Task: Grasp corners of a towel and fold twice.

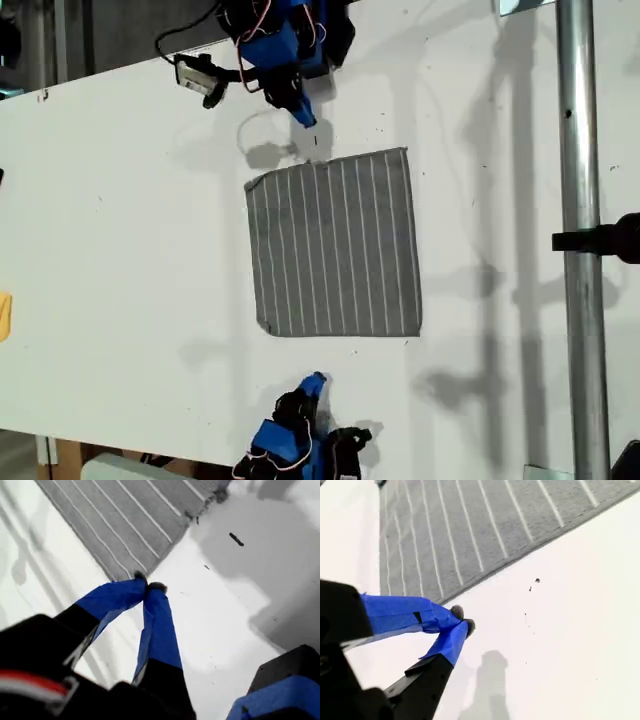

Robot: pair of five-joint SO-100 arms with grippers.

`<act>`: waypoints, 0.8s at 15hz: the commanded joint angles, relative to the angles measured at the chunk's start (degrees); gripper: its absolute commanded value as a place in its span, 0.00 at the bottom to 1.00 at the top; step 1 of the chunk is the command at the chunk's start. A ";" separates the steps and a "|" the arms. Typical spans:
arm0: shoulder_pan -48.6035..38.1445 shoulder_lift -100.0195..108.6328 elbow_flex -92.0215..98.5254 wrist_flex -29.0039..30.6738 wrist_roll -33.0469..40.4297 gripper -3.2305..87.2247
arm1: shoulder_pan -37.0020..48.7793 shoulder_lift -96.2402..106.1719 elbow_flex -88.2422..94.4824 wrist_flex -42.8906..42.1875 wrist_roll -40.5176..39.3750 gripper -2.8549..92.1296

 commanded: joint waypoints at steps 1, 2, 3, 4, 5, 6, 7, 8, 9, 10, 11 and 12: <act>3.34 -18.11 -18.11 -0.26 0.00 0.00 | -5.36 -12.13 -15.47 1.23 -0.70 0.03; 4.75 -23.38 -23.64 -0.44 0.79 0.00 | -8.44 -19.07 -22.15 2.37 -0.62 0.03; 6.15 -28.92 -29.18 -0.09 1.85 0.00 | -11.25 -26.37 -29.79 4.31 -0.53 0.03; 7.47 -35.60 -35.51 1.49 2.81 0.00 | -13.97 -33.05 -37.27 6.68 -0.53 0.03; 8.96 -43.07 -43.07 4.22 3.87 0.00 | -16.44 -38.58 -44.38 9.14 -0.88 0.03; 10.55 -50.54 -50.98 7.21 5.27 0.00 | -18.54 -43.77 -51.42 12.13 -0.88 0.03; 12.04 -56.16 -57.22 8.44 7.12 0.00 | -20.21 -47.99 -57.30 14.15 -0.88 0.03; 13.10 -59.77 -61.08 8.00 9.23 0.00 | -21.53 -50.98 -61.35 15.29 -0.97 0.03; 13.80 -62.14 -63.54 7.73 10.37 0.00 | -22.85 -53.26 -64.25 16.26 -1.05 0.03; 14.15 -63.28 -65.21 8.17 10.72 0.00 | -23.64 -55.11 -66.53 17.58 -1.85 0.03; 14.33 -63.54 -65.65 8.00 11.25 0.00 | -24.17 -55.55 -66.88 17.67 -2.37 0.03; 14.24 -63.46 -65.57 8.00 11.34 0.00 | -24.35 -55.46 -66.80 17.40 -2.81 0.03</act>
